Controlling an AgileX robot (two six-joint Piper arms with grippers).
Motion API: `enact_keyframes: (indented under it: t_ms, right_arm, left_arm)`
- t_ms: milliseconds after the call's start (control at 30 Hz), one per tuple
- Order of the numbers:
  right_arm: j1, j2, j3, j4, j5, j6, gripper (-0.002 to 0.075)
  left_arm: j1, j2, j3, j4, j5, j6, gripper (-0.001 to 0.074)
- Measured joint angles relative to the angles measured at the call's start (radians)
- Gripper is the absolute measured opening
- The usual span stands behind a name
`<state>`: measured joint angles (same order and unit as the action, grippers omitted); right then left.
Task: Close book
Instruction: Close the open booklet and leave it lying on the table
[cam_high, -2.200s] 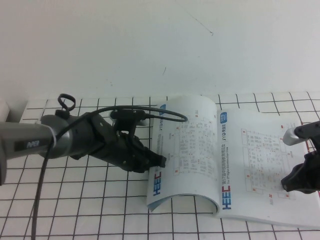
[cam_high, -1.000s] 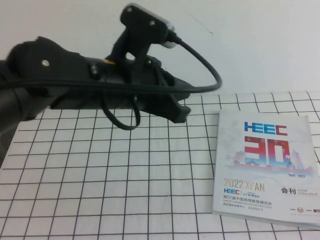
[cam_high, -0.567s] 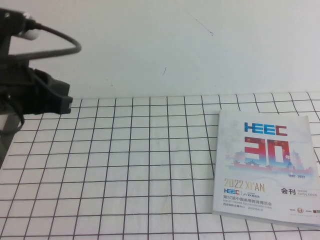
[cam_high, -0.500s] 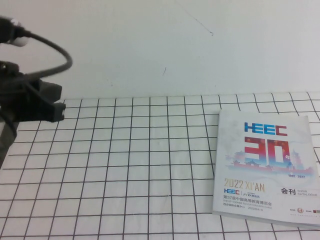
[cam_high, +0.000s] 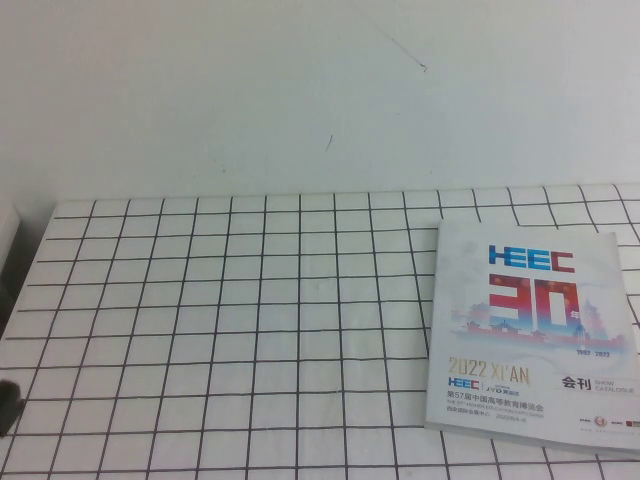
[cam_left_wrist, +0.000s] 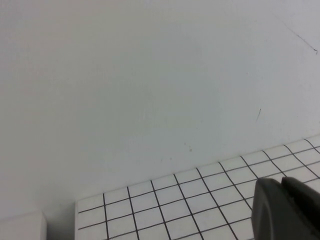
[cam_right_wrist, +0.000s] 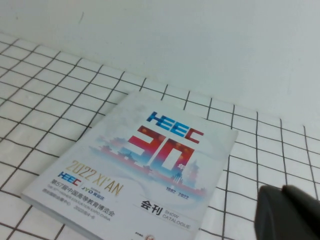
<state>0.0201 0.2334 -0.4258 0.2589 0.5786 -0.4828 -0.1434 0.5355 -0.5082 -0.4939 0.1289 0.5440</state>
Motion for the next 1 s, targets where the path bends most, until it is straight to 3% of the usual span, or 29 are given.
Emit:
enact_keyframes:
  t_ms: [367, 567, 1000]
  right_arm:
    - [0.000, -0.065, 0.115, 0.071, -0.057, -0.085, -0.0003]
    - [0.000, -0.065, 0.115, 0.072, 0.048, -0.089, -0.0003]
    - [0.000, -0.065, 0.115, 0.073, 0.059, -0.089, -0.0003]
  left_arm:
    - [0.000, -0.194, 0.212, -0.002, -0.020, 0.011, -0.0004]
    - [0.000, -0.196, 0.217, -0.002, -0.026, 0.011, -0.0004]
    - [0.000, -0.196, 0.218, -0.002, -0.020, 0.011, -0.0004]
